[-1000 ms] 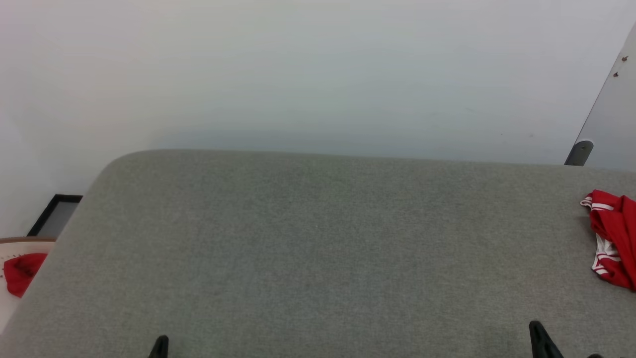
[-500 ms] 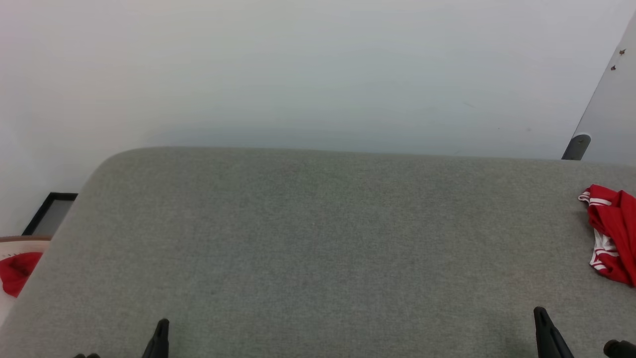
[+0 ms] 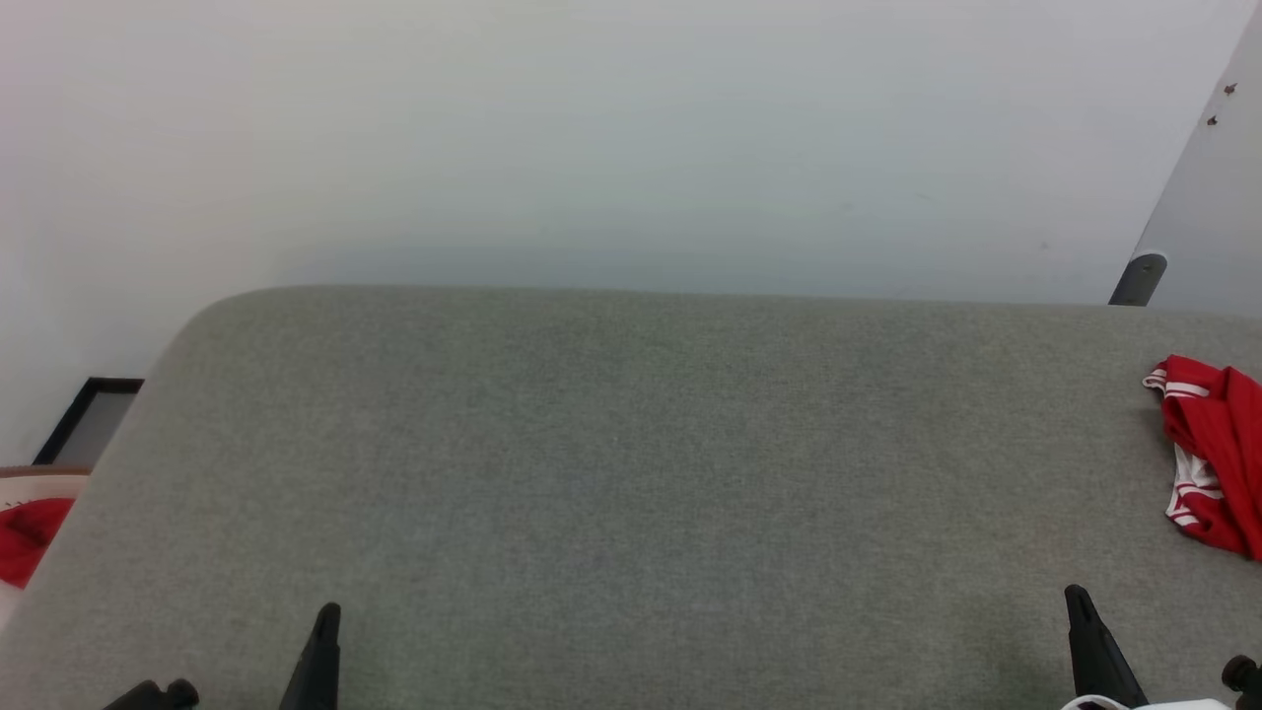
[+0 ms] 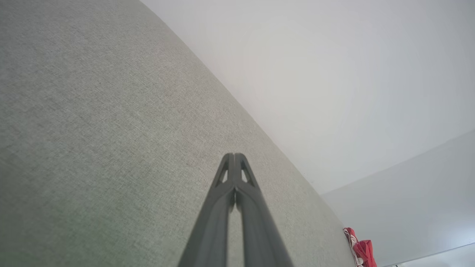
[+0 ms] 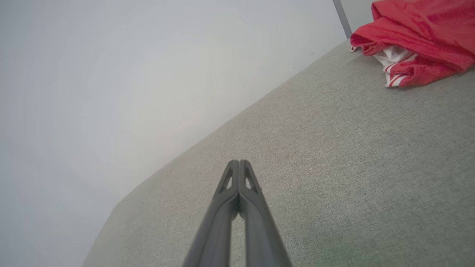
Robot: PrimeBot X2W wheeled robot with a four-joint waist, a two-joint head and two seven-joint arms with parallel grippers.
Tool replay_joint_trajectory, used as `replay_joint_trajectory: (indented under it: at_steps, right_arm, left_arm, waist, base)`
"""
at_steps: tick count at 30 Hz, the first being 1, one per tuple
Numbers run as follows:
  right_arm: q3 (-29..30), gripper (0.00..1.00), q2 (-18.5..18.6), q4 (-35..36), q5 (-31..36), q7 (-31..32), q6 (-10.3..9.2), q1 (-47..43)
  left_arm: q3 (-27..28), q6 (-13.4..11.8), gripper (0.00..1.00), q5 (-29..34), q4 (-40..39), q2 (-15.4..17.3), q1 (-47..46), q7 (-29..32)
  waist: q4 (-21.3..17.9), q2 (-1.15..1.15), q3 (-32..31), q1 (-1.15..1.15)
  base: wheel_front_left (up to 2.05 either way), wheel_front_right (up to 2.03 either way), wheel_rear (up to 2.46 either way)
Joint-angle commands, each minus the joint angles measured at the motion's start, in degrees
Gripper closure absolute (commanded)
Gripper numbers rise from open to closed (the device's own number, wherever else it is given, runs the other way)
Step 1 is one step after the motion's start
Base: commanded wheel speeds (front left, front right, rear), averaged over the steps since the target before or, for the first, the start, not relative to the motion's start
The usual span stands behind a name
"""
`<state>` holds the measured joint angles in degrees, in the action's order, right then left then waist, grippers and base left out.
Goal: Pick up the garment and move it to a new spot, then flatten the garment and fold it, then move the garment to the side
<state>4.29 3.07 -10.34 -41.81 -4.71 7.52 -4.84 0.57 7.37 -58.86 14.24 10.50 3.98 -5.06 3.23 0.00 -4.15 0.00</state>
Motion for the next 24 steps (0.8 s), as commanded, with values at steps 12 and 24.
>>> replay_joint_trajectory:
  at_steps: [12,24]
  right_arm:
    - [0.65,1.0,-0.03,-0.34,-11.17,2.41,-0.02,3.43]
    - [1.03,1.0,-0.08,-1.03,-19.66,4.32,-0.03,5.28]
  left_arm:
    - [1.62,0.09,1.0,-7.53,-0.54,-1.41,-3.29,2.52]
    - [2.62,0.11,1.0,-13.09,-0.48,-2.71,-4.82,4.52]
  waist:
    - [-0.5,0.0,0.67,0.0]
    - [-0.96,0.0,1.29,0.0]
  base:
    - [0.0,0.0,0.0]
    - [0.0,0.0,0.0]
